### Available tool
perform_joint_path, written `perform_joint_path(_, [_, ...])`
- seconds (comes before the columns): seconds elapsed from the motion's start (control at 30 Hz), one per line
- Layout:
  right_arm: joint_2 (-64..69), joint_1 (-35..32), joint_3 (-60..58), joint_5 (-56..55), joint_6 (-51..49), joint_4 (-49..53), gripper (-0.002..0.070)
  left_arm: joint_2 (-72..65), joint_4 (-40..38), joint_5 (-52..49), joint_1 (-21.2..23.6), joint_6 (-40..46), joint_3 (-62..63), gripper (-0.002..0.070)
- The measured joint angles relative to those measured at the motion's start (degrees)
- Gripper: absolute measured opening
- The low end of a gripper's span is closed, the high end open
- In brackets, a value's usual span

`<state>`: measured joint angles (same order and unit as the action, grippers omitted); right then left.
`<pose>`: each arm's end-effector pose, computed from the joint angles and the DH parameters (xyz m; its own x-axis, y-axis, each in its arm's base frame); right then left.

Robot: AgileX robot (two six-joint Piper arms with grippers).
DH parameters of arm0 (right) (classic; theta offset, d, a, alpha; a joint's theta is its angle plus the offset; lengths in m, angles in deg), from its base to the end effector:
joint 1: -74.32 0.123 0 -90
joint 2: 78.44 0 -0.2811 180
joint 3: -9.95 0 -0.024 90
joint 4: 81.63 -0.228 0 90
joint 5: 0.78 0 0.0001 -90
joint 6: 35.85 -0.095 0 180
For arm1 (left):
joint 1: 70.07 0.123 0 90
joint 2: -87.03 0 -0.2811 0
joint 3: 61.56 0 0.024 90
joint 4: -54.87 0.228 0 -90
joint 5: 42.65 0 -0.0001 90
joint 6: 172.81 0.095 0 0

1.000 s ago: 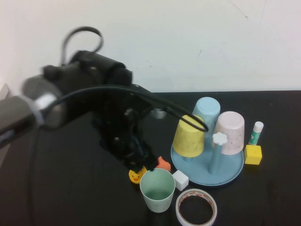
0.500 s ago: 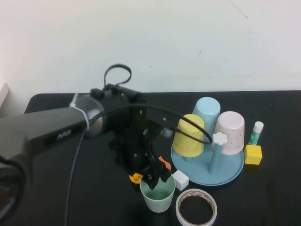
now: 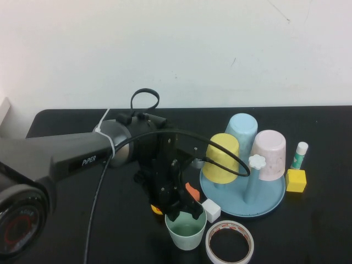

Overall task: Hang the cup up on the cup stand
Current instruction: Pick up the cup from the table, then adjust the cup with two arms

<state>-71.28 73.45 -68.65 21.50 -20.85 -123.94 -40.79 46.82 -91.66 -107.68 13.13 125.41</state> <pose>0.0367 0.0238 0.1787 -0.2972 0.4148 -0.8600 -0.1195 0.8774 0.4645 0.3087 -0.2505 0.1558 -0.7721 0.6088 -0.1820 0.6307 0.7693 -0.1019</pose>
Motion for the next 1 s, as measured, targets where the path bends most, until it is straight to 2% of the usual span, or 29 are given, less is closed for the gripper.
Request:
perform_joint_path(0.2, [0.0,0.0,0.0,0.0,0.0,0.0,-0.0001,2.7,0.1,-2.1,0.1,1.3,0.0,0.0006])
perform_joint_path(0.4, [0.0,0.0,0.0,0.0,0.0,-0.1,-0.0001,16.1,0.3,-1.8,0.1,3.5,-3.9,0.0005])
perform_joint_path(0.63, [0.0,0.0,0.0,0.0,0.0,-0.1,-0.0001,37.2,-2.2,8.0,0.1,4.3,-20.0,0.0006])
perform_joint_path(1.0, [0.0,0.0,0.0,0.0,0.1,-0.1,-0.0001,55.8,-4.8,25.7,0.1,4.3,-44.2,0.0005])
